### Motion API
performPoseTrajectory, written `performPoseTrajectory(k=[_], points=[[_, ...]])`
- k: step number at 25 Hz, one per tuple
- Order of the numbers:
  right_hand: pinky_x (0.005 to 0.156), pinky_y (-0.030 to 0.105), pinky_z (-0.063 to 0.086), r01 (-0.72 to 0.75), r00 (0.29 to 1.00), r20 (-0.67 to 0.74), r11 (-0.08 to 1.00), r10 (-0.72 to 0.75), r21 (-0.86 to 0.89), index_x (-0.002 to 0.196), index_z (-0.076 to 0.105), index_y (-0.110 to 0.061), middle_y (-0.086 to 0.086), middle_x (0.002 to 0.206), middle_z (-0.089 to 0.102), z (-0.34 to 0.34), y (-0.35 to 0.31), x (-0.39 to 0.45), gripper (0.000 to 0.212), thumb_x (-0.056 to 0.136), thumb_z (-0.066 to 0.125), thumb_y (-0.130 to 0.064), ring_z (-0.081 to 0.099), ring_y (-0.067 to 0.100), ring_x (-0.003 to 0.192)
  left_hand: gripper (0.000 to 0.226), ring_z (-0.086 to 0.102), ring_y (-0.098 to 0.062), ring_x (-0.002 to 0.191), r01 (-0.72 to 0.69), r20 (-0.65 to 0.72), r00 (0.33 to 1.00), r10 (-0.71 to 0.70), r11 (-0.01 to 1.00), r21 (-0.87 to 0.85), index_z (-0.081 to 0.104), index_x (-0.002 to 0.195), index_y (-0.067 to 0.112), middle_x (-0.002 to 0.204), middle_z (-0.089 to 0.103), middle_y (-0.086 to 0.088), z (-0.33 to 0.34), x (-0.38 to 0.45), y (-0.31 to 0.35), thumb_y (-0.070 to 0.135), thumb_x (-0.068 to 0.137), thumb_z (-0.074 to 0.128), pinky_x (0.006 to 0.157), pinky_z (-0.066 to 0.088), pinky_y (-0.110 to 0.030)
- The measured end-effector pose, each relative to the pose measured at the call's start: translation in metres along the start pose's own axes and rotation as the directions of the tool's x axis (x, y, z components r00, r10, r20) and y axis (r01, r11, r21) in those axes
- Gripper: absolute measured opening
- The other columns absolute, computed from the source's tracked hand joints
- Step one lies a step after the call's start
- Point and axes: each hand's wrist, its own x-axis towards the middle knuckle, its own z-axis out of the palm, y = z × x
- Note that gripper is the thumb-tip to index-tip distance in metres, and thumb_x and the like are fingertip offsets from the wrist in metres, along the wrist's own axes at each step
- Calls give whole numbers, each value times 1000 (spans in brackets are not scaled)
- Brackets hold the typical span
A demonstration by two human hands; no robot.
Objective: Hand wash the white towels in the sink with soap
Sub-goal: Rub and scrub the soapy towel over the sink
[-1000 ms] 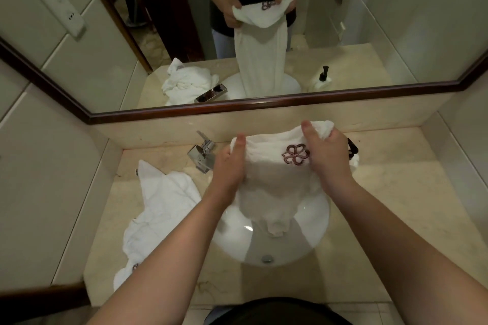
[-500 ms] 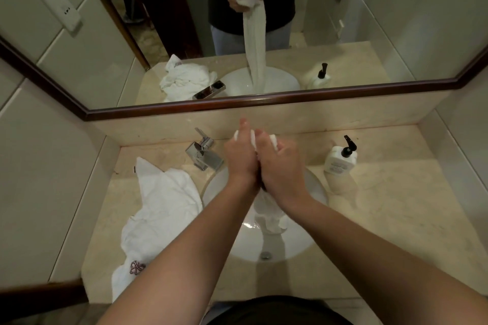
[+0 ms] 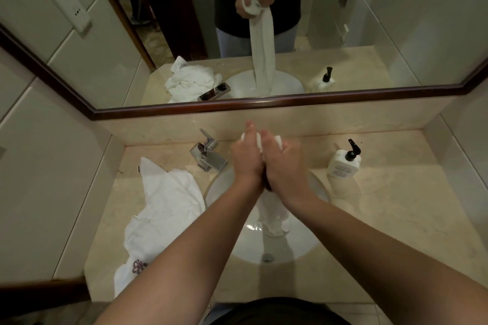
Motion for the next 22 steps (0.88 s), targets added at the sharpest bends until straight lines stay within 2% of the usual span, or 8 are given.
performPoseTrajectory(k=[4, 7, 10, 11, 14, 18, 20, 22], points=[[49, 40, 45, -31, 991, -133, 999, 35, 35, 49, 50, -15, 3, 47, 50, -3, 1, 1, 51, 98, 55, -29, 49, 17, 46, 55, 64, -16, 63, -88, 148, 986, 82, 995, 35, 68, 73, 1, 65, 69, -9, -4, -3, -4, 42, 103, 48, 63, 50, -30], [45, 35, 42, 42, 999, 7, 999, -42, -4, 54, 57, -13, 7, 47, 52, 4, -1, -11, 48, 100, 54, -26, 52, 22, 46, 50, 54, -5, 45, -15, 10, 1000, 15, 1000, 4, 56, 62, 10, 49, 57, 4, -6, 1, 4, 38, 104, 47, 52, 43, -24], [51, 45, 45, -38, 990, -135, 999, 41, 20, 48, 48, -17, 1, 45, 47, -3, 0, 5, 52, 98, 56, -29, 47, 16, 45, 52, 58, -11, 53, -132, 146, 982, 121, 989, 69, 64, 66, 5, 57, 63, -4, -5, -13, -3, 35, 104, 47, 54, 45, -25], [51, 43, 45, -69, 984, -160, 997, 75, 40, 48, 47, -18, -2, 44, 48, -5, 0, 5, 53, 98, 56, -30, 46, 14, 44, 52, 60, -15, 56, -156, 157, 978, 141, 984, 87, 66, 67, 2, 60, 65, -8, -5, -14, -6, 35, 104, 48, 57, 46, -29], [45, 28, 39, -28, 1000, -2, 999, 28, 17, 52, 55, -12, -1, 44, 51, 0, 1, -18, 49, 99, 55, -27, 48, 10, 42, 53, 52, -9, 45, -50, 20, 999, 49, 997, 63, 55, 58, 10, 47, 55, 3, -9, -4, -5, 35, 104, 47, 53, 43, -27], [48, 33, 41, -46, 984, -169, 995, 61, 90, 50, 51, -15, 0, 44, 53, 3, -5, -8, 50, 99, 55, -26, 51, 15, 43, 52, 51, -11, 47, -147, 141, 981, 134, 985, 86, 58, 57, 12, 48, 55, 4, -9, -5, -4, 36, 103, 49, 50, 41, -24], [46, 34, 42, -7, 996, -86, 999, 11, 44, 55, 57, -9, 7, 49, 57, 9, -6, -11, 49, 99, 54, -31, 55, 23, 46, 52, 54, -9, 47, -70, 79, 995, 65, 996, 57, 61, 58, 12, 48, 58, 5, -13, -2, -2, 37, 103, 50, 53, 43, -24], [44, 33, 39, 44, 995, -93, 999, -43, 5, 52, 54, -11, 4, 45, 53, 13, -7, -12, 51, 99, 55, -30, 50, 17, 41, 51, 55, -10, 49, -73, 102, 992, 70, 997, 20, 62, 60, 12, 50, 59, 4, -17, -3, -1, 35, 104, 48, 53, 44, -25]])
